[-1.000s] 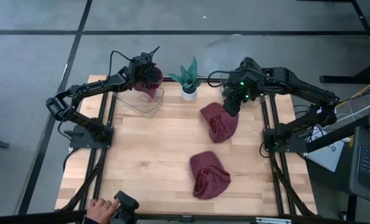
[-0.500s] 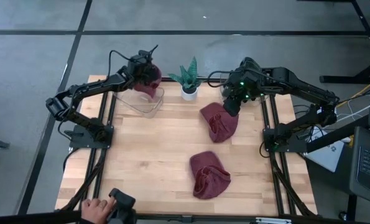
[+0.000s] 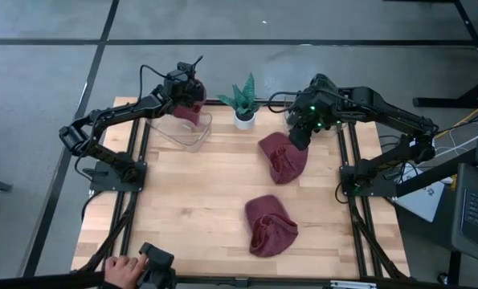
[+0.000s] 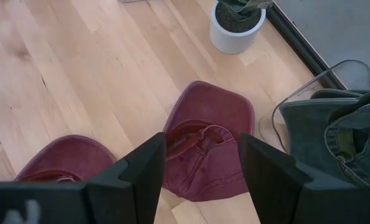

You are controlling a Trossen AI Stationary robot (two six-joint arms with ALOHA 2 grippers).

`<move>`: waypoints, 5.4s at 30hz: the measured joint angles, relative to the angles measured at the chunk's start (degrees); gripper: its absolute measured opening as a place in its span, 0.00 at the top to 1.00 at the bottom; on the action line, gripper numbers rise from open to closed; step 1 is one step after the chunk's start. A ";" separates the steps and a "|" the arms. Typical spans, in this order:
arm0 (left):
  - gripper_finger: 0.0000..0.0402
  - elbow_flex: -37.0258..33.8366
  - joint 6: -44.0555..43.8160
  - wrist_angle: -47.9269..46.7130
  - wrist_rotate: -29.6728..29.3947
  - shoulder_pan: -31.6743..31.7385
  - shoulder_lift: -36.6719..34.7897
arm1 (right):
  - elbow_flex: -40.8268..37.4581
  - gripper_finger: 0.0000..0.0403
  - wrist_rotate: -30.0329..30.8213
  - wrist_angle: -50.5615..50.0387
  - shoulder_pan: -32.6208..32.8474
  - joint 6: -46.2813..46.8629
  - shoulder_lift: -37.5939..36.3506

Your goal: Pick & Place hat

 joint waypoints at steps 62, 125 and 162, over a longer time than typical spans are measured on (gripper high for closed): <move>0.53 0.00 -35.36 -15.02 -7.29 -47.00 -20.54 | -1.67 0.50 7.03 -4.37 16.62 5.30 0.81; 0.58 0.00 -100.82 -33.67 13.06 -81.29 -16.94 | -22.24 0.50 14.48 33.31 61.73 97.32 33.97; 0.58 0.00 -102.95 -32.46 6.58 -83.87 -16.90 | -21.03 0.52 10.40 27.53 56.38 96.02 37.88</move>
